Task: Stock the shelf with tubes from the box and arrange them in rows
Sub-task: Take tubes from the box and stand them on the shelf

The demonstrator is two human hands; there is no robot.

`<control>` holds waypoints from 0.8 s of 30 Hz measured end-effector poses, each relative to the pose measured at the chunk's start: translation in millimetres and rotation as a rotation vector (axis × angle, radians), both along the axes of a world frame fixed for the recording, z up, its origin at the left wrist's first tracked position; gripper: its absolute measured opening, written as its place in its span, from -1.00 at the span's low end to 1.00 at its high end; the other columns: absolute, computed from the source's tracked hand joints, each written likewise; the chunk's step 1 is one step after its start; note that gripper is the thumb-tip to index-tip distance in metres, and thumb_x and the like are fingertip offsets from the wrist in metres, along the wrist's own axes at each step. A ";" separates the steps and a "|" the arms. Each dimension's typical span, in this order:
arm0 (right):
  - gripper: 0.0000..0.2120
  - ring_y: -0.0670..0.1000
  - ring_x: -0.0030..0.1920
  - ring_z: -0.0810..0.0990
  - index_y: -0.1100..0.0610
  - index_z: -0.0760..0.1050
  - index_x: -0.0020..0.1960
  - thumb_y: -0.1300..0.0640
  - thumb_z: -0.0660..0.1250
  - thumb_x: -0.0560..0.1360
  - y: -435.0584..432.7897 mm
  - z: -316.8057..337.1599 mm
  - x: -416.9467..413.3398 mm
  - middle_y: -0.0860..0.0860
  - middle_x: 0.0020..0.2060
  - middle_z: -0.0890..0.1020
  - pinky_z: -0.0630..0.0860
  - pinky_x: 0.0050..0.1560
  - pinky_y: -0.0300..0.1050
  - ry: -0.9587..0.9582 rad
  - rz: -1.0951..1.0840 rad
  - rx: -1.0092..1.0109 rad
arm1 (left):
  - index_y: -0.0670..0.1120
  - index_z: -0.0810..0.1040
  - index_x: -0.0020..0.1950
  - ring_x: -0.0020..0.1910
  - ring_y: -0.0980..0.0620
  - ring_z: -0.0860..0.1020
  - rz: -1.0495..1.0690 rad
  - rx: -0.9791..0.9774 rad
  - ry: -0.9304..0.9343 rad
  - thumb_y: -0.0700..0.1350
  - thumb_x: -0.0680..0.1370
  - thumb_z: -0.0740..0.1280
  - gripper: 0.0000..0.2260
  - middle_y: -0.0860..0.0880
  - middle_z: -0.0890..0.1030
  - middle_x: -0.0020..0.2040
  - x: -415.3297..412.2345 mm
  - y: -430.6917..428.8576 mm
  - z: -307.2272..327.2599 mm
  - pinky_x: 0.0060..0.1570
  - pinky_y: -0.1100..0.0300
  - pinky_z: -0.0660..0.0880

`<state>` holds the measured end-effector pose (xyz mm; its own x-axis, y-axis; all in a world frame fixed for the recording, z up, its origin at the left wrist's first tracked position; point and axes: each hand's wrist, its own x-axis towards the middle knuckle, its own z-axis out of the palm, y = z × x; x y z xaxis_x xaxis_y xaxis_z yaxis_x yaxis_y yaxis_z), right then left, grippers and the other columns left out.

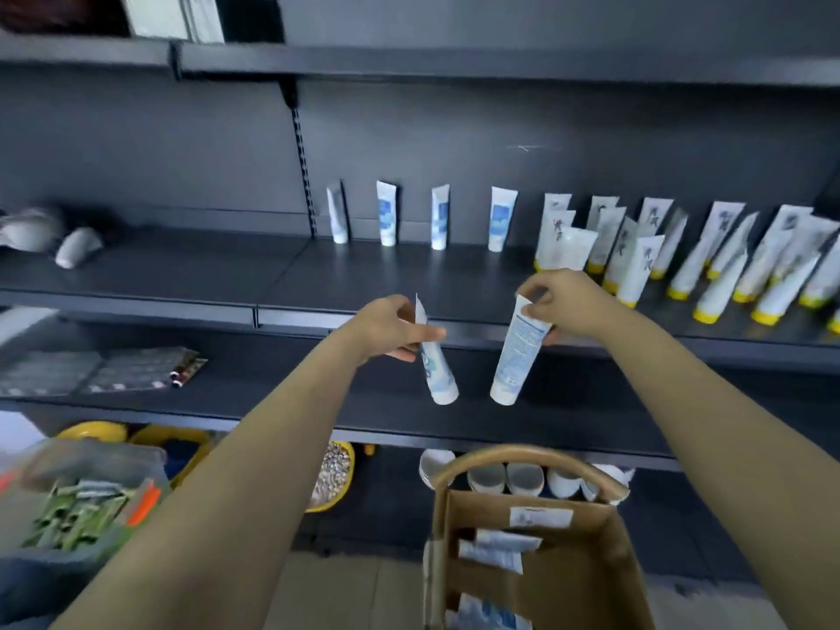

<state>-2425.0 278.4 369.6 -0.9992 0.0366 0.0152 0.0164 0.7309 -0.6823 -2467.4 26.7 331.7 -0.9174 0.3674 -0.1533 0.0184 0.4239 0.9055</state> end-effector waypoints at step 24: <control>-0.84 0.20 -0.18 0.61 0.08 0.48 0.05 0.21 0.26 0.49 -181.7 20.2 -225.2 0.10 -0.08 0.59 0.60 -0.08 0.08 0.168 -0.047 0.386 | -0.13 0.39 0.25 -0.05 0.05 0.50 0.296 -0.023 0.263 0.01 0.40 0.50 -0.48 0.06 0.47 -0.04 -213.9 -150.2 10.5 -0.01 0.17 0.50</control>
